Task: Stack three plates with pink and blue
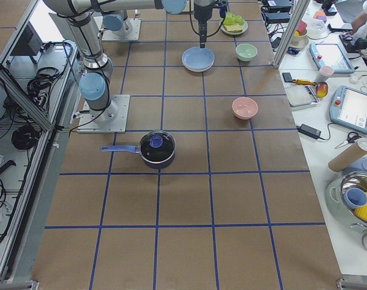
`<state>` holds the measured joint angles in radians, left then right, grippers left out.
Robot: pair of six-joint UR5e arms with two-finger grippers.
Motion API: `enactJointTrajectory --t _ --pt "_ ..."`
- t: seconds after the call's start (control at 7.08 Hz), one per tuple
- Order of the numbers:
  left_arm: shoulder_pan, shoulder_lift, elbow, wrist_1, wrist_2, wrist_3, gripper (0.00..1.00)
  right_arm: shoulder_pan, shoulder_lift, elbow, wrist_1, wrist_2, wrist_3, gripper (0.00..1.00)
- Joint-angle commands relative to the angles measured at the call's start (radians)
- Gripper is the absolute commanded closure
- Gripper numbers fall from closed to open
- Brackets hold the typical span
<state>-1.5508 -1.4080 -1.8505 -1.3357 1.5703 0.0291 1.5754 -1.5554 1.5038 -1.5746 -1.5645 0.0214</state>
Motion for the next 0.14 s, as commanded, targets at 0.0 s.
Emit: enactJointTrajectory --t 0.0 --pt "0.002 0.003 0.005 -0.005 0.091 0.0 0.0 0.0 -0.002 0.001 0.002 0.0 -0.001 0.0"
